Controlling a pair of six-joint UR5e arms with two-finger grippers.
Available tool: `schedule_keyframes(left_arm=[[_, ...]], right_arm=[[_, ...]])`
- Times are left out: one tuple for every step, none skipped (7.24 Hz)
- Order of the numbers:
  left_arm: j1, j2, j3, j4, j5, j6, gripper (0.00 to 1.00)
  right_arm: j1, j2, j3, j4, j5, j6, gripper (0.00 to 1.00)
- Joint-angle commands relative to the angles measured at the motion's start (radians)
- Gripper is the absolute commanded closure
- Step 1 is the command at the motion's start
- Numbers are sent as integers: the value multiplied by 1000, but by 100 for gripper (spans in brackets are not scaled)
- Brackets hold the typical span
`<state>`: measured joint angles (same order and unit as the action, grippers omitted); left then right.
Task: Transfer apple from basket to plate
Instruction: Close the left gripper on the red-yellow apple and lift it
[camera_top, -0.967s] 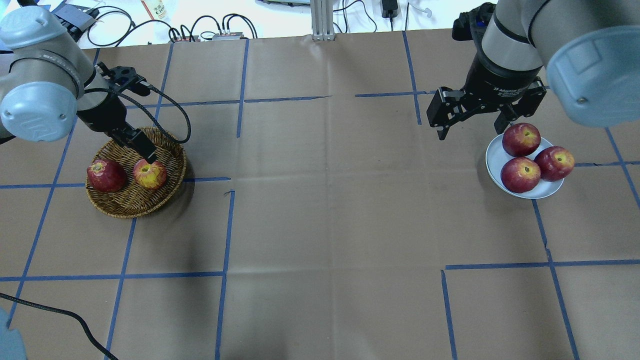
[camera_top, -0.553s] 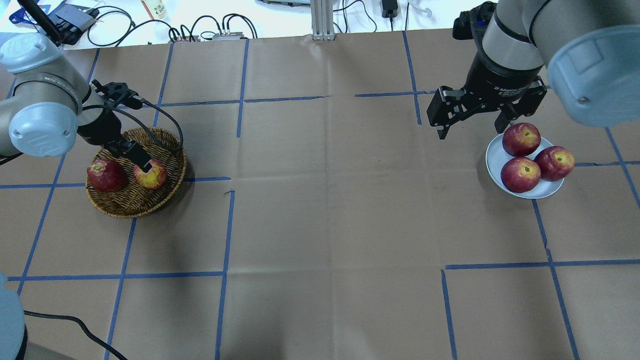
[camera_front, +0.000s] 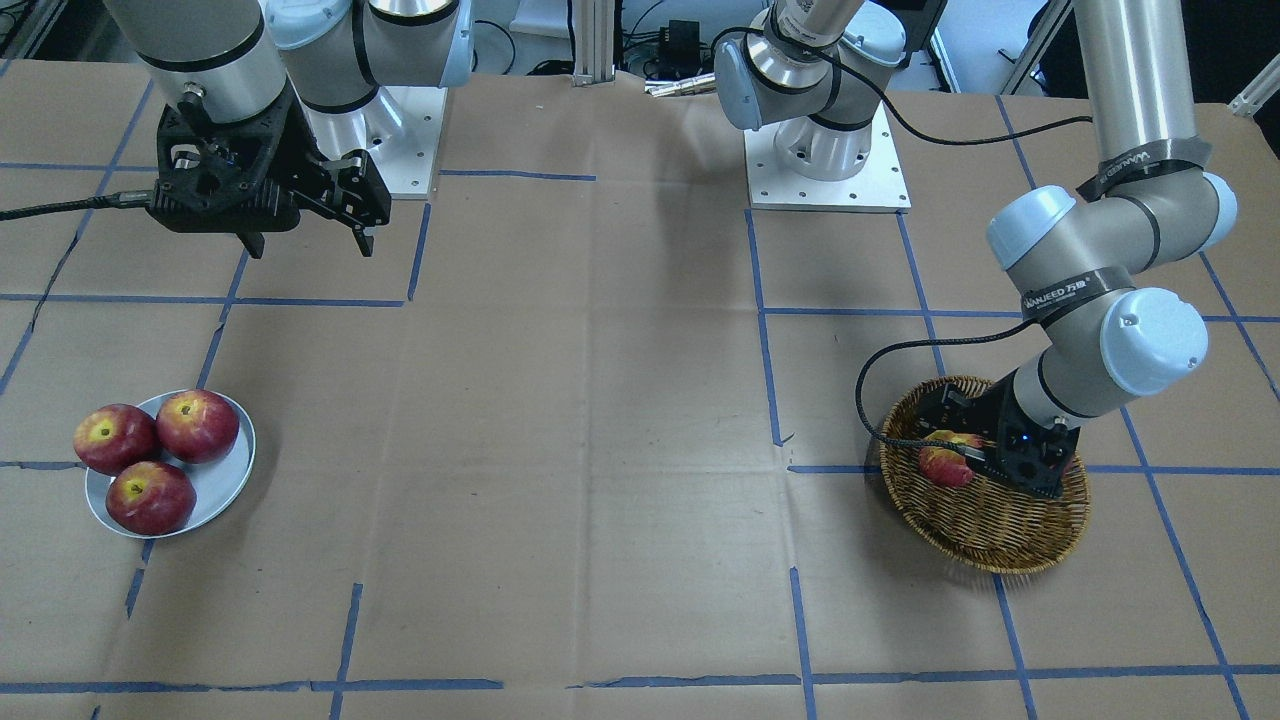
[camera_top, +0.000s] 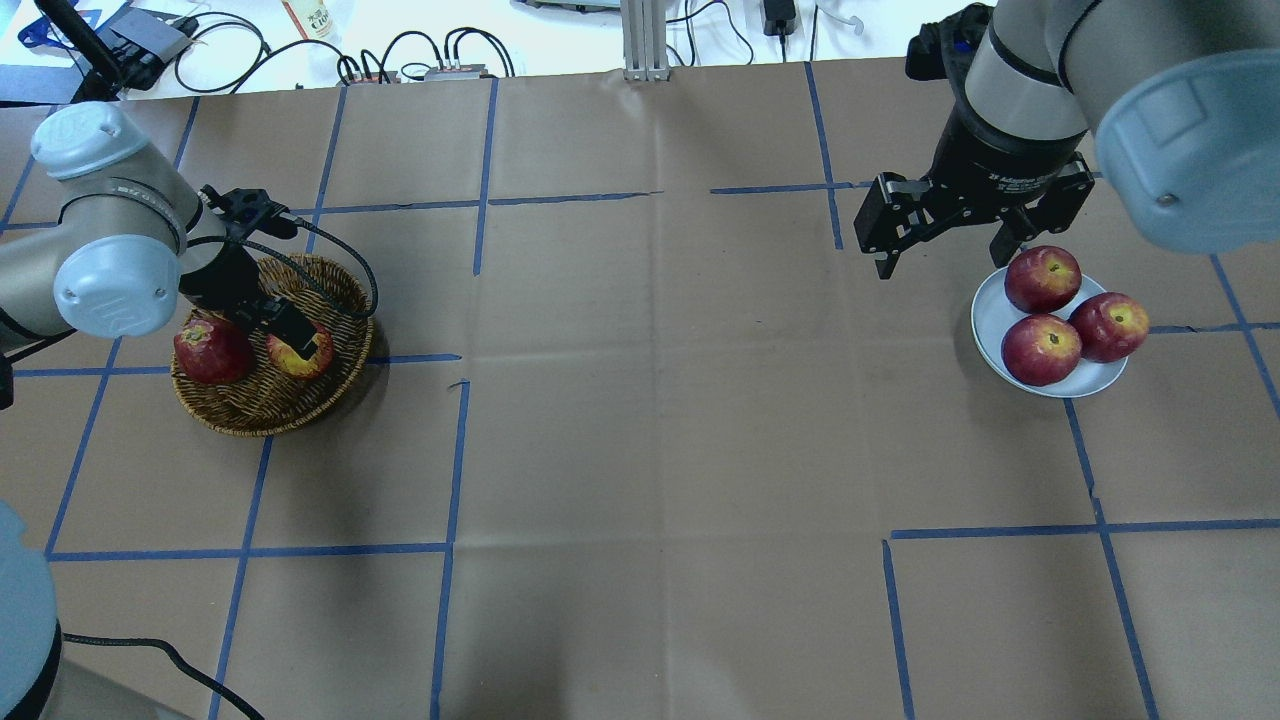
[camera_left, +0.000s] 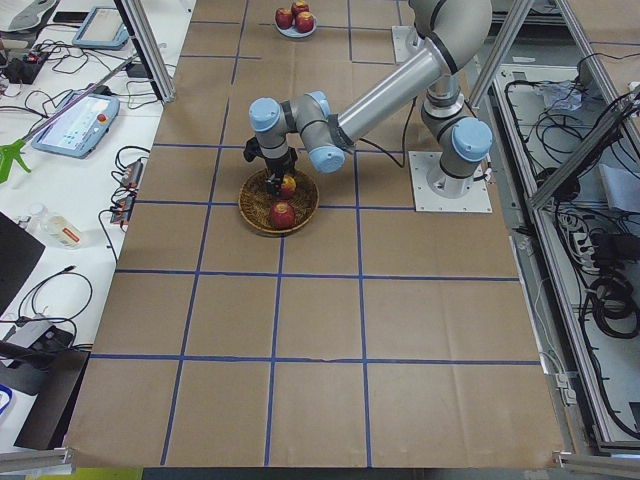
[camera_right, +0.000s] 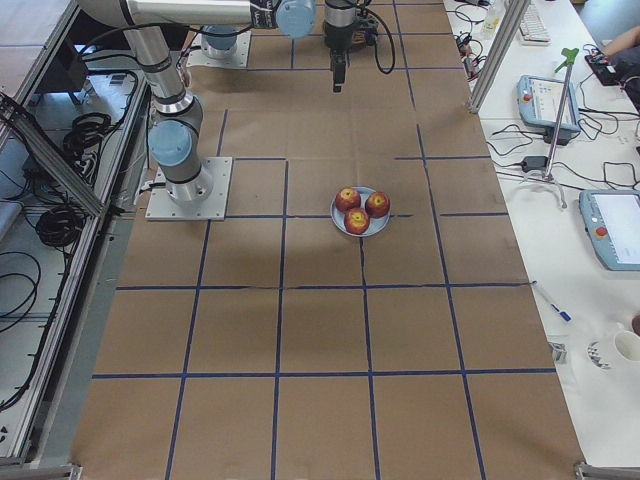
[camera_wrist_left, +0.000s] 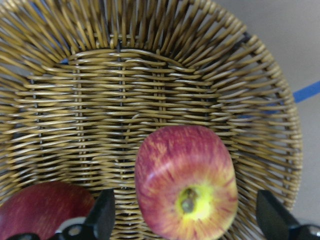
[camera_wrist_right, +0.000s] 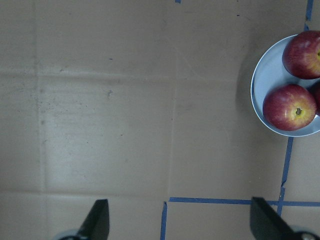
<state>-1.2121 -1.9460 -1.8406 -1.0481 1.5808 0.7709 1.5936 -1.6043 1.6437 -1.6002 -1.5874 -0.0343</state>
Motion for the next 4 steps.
schedule_keyframes(left_arm=[[-1, -27, 1, 20, -4, -27, 4], [-3, -43, 3, 37, -4, -35, 16], [-4, -45, 4, 39, -4, -48, 35], [-9, -45, 7, 39, -2, -50, 48]], right_arm=[[0, 1, 1, 0, 0, 1, 0], [0, 6, 1, 0, -2, -1, 0], [0, 6, 1, 0, 0, -1, 0], [0, 7, 1, 0, 0, -1, 0]])
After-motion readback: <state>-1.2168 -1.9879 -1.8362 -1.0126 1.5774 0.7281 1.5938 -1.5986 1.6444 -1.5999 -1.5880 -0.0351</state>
